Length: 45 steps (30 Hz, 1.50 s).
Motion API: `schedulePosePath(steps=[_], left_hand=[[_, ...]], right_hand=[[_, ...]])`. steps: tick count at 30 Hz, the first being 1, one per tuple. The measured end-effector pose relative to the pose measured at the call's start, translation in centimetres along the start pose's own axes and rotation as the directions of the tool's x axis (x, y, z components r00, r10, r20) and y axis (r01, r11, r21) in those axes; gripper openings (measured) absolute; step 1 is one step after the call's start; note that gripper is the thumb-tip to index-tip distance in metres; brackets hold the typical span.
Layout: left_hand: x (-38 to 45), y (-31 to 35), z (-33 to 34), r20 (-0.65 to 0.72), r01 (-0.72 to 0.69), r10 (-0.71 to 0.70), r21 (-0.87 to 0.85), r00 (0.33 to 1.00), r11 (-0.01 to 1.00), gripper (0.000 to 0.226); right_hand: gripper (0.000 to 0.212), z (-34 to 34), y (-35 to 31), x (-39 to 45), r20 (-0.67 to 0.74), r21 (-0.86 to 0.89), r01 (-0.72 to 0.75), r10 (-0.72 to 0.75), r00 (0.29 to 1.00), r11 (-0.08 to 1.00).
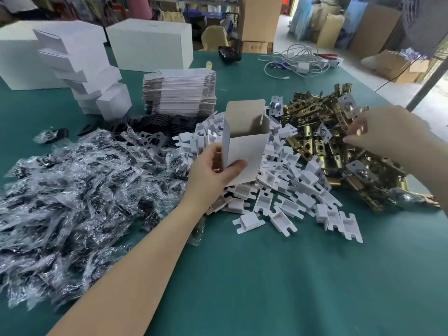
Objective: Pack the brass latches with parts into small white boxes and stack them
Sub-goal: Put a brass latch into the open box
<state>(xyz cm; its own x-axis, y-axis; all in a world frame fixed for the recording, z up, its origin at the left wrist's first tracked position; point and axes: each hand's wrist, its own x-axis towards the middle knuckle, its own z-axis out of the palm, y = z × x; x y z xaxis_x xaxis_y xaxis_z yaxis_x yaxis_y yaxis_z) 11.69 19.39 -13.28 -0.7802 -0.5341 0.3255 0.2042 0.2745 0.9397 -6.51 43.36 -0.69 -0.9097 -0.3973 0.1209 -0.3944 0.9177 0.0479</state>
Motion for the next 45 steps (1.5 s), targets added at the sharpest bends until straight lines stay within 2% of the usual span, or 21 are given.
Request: schedulePosePath(steps=[2,6,9,12,17,21,25,29,34,37,39,41,43,44,45], left_hand=[[0.0,0.0,0.0,-0.003,-0.005,0.005,0.004,1.000,1.000,0.029],[0.0,0.0,0.0,0.002,-0.019,0.019,0.027,1.000,0.999,0.029],[0.0,0.0,0.0,0.010,-0.032,0.032,0.044,0.999,0.999,0.029],[-0.2,0.2,0.0,0.017,-0.046,0.045,0.050,0.999,0.998,0.029],[-0.3,0.3,0.0,0.012,-0.055,0.055,0.045,0.998,0.997,0.029],[-0.3,0.3,0.1,0.004,-0.054,0.053,0.037,0.999,0.998,0.030],[-0.4,0.3,0.1,0.008,-0.047,0.047,0.036,0.999,0.998,0.029],[-0.3,0.2,0.2,0.004,-0.050,0.050,0.037,0.999,0.998,0.030],[-0.4,0.3,0.2,0.008,-0.049,0.048,0.021,0.999,0.999,0.029],[-0.4,0.4,0.1,0.016,-0.036,0.036,0.001,0.999,0.999,0.028],[-0.4,0.5,0.1,0.020,-0.028,0.028,-0.007,0.999,1.000,0.028],[-0.4,0.5,0.1,0.025,-0.021,0.022,-0.013,0.999,1.000,0.028],[-0.3,0.4,0.1,0.030,-0.015,0.016,-0.021,0.999,1.000,0.028],[-0.3,0.4,0.0,0.034,-0.016,0.017,-0.026,0.999,1.000,0.028],[-0.2,0.3,0.0,0.037,-0.017,0.018,-0.032,0.999,0.999,0.028]], right_hand=[[0.026,1.0,1.7,-1.9,0.007,-0.014,-0.056,0.056,0.998,0.998],[0.017,4.8,4.2,-6.8,0.018,0.137,-0.149,0.148,0.989,0.979],[0.032,7.7,4.4,-9.5,-0.109,0.135,-0.156,0.172,0.979,0.978],[0.047,8.8,4.2,-10.8,-0.144,0.175,-0.121,0.146,0.979,0.977],[0.045,9.7,4.6,-11.5,-0.123,0.253,-0.197,0.233,0.965,0.947],[0.049,9.8,4.2,-11.4,-0.117,0.387,-0.203,0.267,0.957,0.899],[0.045,9.1,3.8,-11.3,-0.179,0.558,-0.116,0.256,0.950,0.822],[0.021,7.8,3.4,-11.0,-0.293,0.607,0.003,0.221,0.930,0.795],[0.015,6.8,2.0,-9.9,-0.390,0.534,0.158,0.076,0.917,0.830],[0.021,5.8,1.6,-8.7,-0.456,0.335,0.303,-0.128,0.881,0.892],[0.022,4.8,1.4,-7.3,-0.405,0.211,0.355,-0.249,0.880,0.911],[0.020,3.5,1.4,-5.4,-0.319,0.201,0.317,-0.244,0.916,0.927],[0.016,1.4,2.0,-3.6,-0.226,0.352,0.170,-0.093,0.970,0.920],[0.015,0.3,2.6,-2.8,-0.162,0.494,0.066,0.017,0.987,0.867],[0.019,-1.0,3.1,-2.1,-0.075,0.648,-0.040,0.116,0.990,0.761]])
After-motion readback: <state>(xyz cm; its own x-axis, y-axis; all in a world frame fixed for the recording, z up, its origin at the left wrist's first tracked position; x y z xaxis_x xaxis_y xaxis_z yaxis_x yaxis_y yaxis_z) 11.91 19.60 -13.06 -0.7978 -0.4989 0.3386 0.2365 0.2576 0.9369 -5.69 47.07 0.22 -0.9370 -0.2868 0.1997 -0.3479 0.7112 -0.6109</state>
